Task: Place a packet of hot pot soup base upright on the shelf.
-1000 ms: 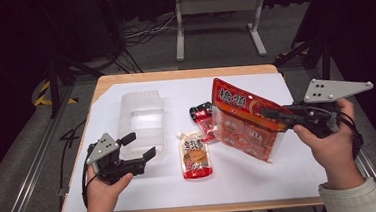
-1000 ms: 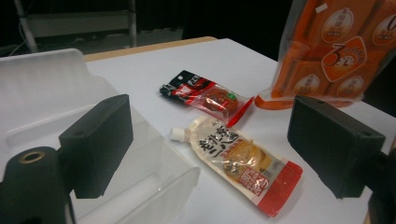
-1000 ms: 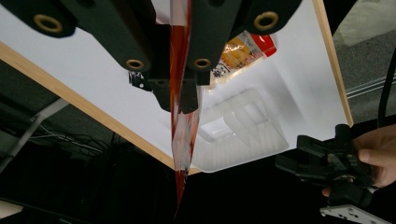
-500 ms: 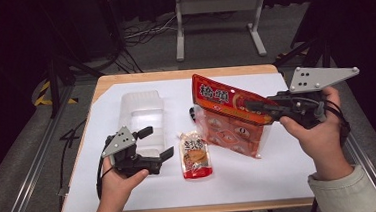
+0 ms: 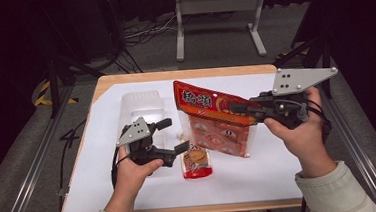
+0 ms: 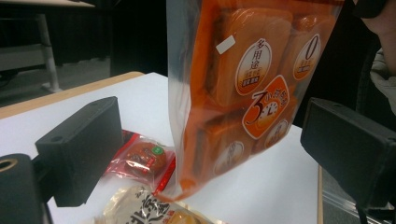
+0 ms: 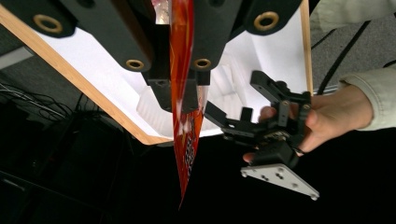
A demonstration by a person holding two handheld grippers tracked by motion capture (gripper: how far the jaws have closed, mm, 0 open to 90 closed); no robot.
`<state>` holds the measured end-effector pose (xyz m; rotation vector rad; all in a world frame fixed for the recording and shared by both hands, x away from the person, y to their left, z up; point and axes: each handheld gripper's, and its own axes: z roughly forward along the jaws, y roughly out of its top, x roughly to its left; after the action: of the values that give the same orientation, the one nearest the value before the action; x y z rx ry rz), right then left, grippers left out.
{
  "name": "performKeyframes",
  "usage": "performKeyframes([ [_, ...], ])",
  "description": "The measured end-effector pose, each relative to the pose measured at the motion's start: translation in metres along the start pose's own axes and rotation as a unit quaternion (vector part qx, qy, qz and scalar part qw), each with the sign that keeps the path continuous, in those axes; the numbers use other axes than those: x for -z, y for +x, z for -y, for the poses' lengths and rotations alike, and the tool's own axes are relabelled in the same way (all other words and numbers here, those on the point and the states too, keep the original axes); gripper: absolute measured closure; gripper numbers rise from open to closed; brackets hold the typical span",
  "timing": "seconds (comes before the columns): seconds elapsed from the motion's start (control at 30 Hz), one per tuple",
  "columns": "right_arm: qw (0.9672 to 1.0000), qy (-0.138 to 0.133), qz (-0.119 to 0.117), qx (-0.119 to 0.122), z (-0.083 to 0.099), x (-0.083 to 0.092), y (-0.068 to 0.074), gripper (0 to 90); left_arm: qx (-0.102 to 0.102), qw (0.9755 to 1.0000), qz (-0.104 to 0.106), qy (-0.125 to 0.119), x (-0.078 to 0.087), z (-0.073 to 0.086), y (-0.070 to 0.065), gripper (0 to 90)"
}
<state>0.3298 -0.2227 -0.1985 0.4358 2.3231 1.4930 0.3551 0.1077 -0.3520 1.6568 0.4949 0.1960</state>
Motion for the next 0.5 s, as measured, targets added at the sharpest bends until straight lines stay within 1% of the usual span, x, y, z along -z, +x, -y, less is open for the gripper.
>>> performKeyframes([
  [0.1, 1.0, -0.002, -0.007, 0.002, 0.0, -0.005, 0.0, 90.0, -0.005, 0.9999, 0.01, -0.004, -0.003, 0.002, 0.004, 7.3],
  [0.13, 0.9999, -0.002, -0.01, 0.001, 0.0, -0.007, 0.0, 90.0, -0.005, 0.9999, 0.01, -0.004, -0.003, 0.002, 0.004, 7.1],
  [0.23, 0.9999, -0.004, -0.015, 0.003, 0.001, -0.011, 0.001, 90.0, -0.007, 0.9993, 0.031, -0.018, -0.006, 0.006, 0.008, 6.3],
  [0.27, 0.9998, -0.005, -0.018, 0.003, 0.001, -0.014, 0.001, 90.0, -0.007, 0.9992, 0.035, -0.02, -0.008, 0.007, 0.009, 6.2],
  [0.33, 0.9997, -0.008, -0.021, 0.012, 0.002, -0.017, 0.003, 90.0, -0.003, 0.9988, 0.045, -0.018, -0.01, 0.01, 0.012, 5.3],
  [0.43, 0.9994, -0.012, -0.029, 0.012, 0.005, -0.023, 0.004, 90.0, 0.007, 0.9983, 0.054, -0.018, -0.014, 0.013, 0.014, 4.7],
  [0.5, 0.9992, -0.015, -0.035, 0.01, 0.006, -0.027, 0.004, 90.0, 0.006, 0.9983, 0.057, -0.011, -0.017, 0.014, 0.014, 4.2],
])
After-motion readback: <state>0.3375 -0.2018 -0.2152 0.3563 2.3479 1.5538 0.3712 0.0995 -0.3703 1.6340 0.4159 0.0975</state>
